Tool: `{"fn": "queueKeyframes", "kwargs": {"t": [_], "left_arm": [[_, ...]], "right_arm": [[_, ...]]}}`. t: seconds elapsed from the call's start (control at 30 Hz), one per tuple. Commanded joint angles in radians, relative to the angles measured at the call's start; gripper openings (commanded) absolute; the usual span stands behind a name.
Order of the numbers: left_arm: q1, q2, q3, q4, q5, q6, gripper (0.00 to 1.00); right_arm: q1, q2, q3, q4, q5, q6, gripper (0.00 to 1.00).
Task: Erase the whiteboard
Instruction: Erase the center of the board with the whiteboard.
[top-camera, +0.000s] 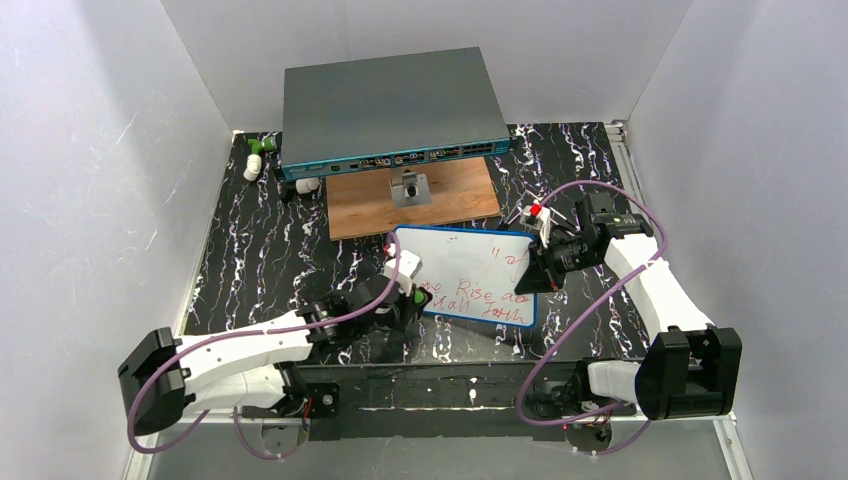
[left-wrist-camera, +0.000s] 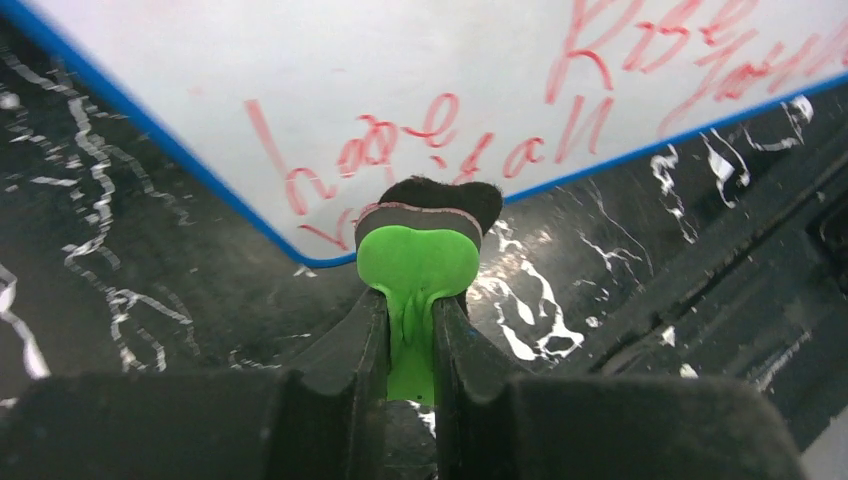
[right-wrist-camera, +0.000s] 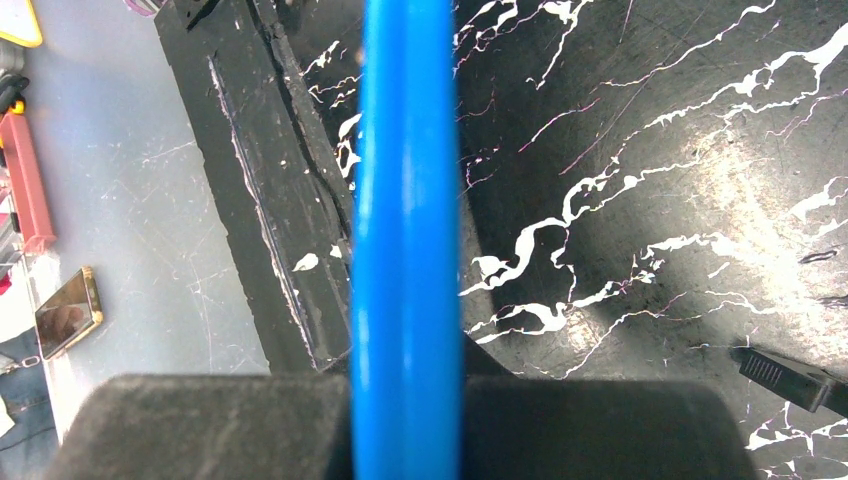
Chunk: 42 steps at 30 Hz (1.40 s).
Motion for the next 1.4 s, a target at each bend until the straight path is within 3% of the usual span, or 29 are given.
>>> {"fn": "queueKeyframes", "kwargs": {"t": [0.0, 0.13, 0.27, 0.4, 0.57, 0.77, 1.03, 1.27, 1.37], "left_arm": [[0.055, -0.101, -0.051, -0.015, -0.099, -0.074, 0.00], [0.125, -0.176, -0.097, -0.034, -0.092, -0.099, 0.00], [0.138, -0.167, -0.056, 0.068, -0.020, -0.037, 0.00], [0.105, -0.007, 0.095, 0.144, 0.011, 0.055, 0.00], [-0.018, 0.255, 0.369, 0.142, -0.114, 0.160, 0.00], [-0.053, 0.456, 0.571, 0.123, -0.211, 0.193, 0.00], [-0.133, 0.600, 0.717, 0.080, -0.189, 0.238, 0.00], [-0.189, 0.647, 0.762, 0.058, -0.172, 0.248, 0.00], [-0.173, 0.631, 0.745, 0.052, -0.237, 0.250, 0.00]], "right_arm": [[-0.008, -0.018, -0.003, -0.010, -0.024, -0.001, 0.01], [-0.008, -0.012, -0.002, -0.012, -0.025, -0.004, 0.01], [-0.008, -0.001, 0.001, -0.014, -0.033, -0.002, 0.01], [-0.008, 0.006, 0.001, -0.016, -0.038, -0.003, 0.01], [-0.008, 0.006, 0.000, -0.014, -0.038, -0.003, 0.01], [-0.008, 0.005, 0.001, -0.016, -0.039, -0.004, 0.01], [-0.008, 0.000, 0.003, -0.019, -0.041, -0.007, 0.01], [-0.008, -0.003, 0.003, -0.022, -0.042, -0.008, 0.01], [-0.008, -0.006, 0.003, -0.022, -0.043, -0.009, 0.01]]}}
